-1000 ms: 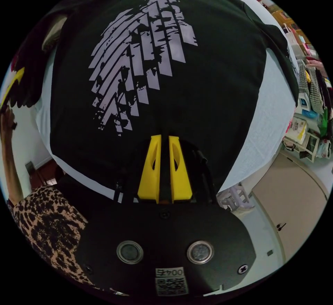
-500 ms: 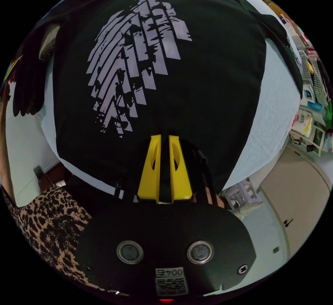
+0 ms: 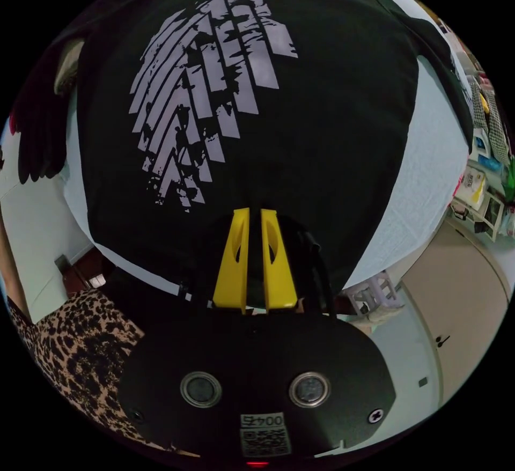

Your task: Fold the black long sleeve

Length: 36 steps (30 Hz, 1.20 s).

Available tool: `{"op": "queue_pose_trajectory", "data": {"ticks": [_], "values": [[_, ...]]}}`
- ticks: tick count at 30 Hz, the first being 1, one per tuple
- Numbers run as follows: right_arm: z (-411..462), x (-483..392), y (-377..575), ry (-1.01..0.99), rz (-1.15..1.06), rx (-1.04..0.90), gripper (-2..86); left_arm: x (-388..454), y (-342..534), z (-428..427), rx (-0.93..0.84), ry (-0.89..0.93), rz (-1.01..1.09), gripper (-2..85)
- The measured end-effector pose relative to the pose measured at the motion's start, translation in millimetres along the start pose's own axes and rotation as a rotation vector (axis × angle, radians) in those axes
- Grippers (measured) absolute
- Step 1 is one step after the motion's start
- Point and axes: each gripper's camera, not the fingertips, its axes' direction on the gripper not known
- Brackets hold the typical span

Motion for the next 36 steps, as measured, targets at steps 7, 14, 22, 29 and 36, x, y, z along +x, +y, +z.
{"op": "queue_pose_trajectory", "data": {"ticks": [7,14,22,29,36], "values": [[-0.9,2.6,-2.7,0.008,-0.036,-0.021,4.2,-68.9,4.0,-57.6,0.121,0.413,-0.121,2.2],[-0.6,11.9,5.7,-0.037,-0.036,0.028,4.2,-53.9,1.9,-108.0,0.260,0.671,-0.036,2.3],[2.1,34.5,13.0,-0.189,0.026,0.054,3.8,9.6,-17.4,-119.4,0.302,0.864,0.013,3.6],[1.8,24.1,15.1,-0.113,-0.035,0.053,3.9,187.5,-4.8,-97.5,0.235,1.122,0.356,11.0],[2.2,5.3,21.3,0.022,-0.097,0.086,4.0,251.9,-6.3,-15.6,0.054,0.991,0.307,10.3]]}}
